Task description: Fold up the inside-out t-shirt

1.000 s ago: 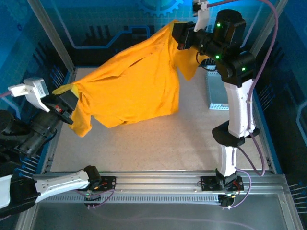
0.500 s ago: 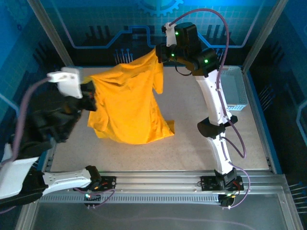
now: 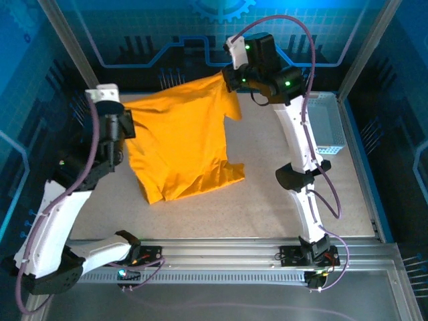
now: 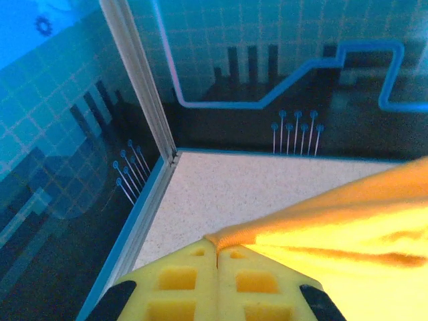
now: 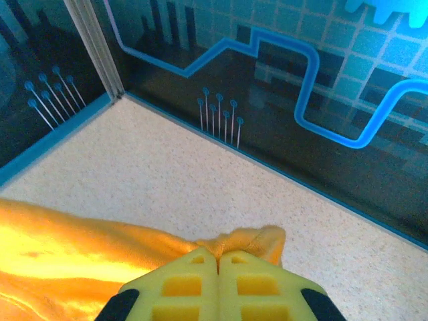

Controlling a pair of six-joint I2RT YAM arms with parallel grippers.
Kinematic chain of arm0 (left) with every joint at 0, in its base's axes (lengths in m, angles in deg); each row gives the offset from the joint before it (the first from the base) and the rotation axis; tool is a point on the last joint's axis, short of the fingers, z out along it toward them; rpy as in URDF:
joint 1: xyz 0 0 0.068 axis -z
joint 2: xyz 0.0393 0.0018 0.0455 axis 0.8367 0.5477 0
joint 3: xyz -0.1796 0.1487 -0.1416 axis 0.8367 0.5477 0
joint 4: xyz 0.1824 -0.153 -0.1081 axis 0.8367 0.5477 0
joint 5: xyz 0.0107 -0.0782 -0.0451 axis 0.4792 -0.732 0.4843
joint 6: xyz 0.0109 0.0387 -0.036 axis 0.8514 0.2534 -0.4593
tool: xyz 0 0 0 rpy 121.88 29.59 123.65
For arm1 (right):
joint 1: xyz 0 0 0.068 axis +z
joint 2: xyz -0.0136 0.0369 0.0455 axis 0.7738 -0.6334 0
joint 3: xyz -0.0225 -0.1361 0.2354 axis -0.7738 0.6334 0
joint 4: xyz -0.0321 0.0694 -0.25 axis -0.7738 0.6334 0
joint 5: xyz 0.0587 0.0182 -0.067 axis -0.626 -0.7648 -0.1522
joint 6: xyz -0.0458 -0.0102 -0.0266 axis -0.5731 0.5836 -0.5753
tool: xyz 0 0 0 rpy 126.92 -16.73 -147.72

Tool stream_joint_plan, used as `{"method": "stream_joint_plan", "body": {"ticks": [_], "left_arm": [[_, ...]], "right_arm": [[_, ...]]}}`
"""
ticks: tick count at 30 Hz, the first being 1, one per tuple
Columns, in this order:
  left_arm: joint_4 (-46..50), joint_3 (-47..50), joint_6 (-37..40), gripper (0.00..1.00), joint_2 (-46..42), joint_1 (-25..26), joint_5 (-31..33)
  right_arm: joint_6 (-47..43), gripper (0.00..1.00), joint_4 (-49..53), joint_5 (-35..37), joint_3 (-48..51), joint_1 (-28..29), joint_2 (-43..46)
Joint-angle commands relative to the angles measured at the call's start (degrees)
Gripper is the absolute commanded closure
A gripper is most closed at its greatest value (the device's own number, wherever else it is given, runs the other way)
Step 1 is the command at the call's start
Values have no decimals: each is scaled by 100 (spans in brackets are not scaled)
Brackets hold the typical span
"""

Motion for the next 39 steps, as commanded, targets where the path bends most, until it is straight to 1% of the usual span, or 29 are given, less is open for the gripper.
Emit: {"method": "stream_joint_plan", "body": {"ticks": [1, 3, 7, 11, 13, 15, 18, 20, 21, 24, 27, 30, 32, 33, 34, 37, 39], "left_arm": [[10, -1016, 12, 100, -108, -158, -403], [-59, -1593, 316, 100, -66, -159, -383], [-274, -2354, 869, 100, -26, -159, -342], [-410, -2892, 1299, 100, -41, -152, -385], [-381, -2990, 1259, 100, -180, -156, -671], [-303, -2951, 1059, 100, -376, -152, -1233], [-25, -2941, 732, 100, -493, -150, -2070], [185, -2857, 440, 100, -493, -155, -2736], [269, -2781, 320, 100, -486, -156, -2959], [373, -2245, -31, 100, -455, -153, -3310], [494, -1733, -336, 100, -252, -150, -3839], [255, -1143, -564, 100, -211, -142, -4149], [68, -852, -576, 100, -196, -109, -4381], [53, -766, -589, 100, -158, -68, -4395], [43, -662, -586, 100, -95, 7, -4366], [-135, -145, -559, 100, 36, 247, -4141], [-284, 265, -612, 100, 114, 338, -3871]], "right_arm": [[482, 100, -876, -1031, -404, 28, 89], [740, 100, -1353, -1314, -401, 134, 32], [1216, 100, -2442, -1931, -408, 212, -105], [1580, 100, -3489, -2094, -405, 186, -238], [1742, 100, -3960, -2401, -403, 147, -280], [1894, 100, -4341, -2673, -404, 122, -305], [1860, 100, -4296, -2542, -401, 133, -267], [1658, 100, -3972, -2379, -402, 125, -218], [1552, 100, -3759, -2238, -405, 127, -194], [1143, 100, -2865, -1683, -404, 133, -76], [653, 100, -1838, -876, -408, 133, 248], [257, 100, -966, -67, -408, 108, 696], [90, 100, -333, 700, -400, 54, 984], [92, 100, 10, 1017, -401, -27, 1059], [171, 100, 428, 1165, -403, -216, 1127], [427, 100, 1659, 1169, -405, -853, 1130], [660, 100, 2226, 1308, -161, -1216, 1141]]}}
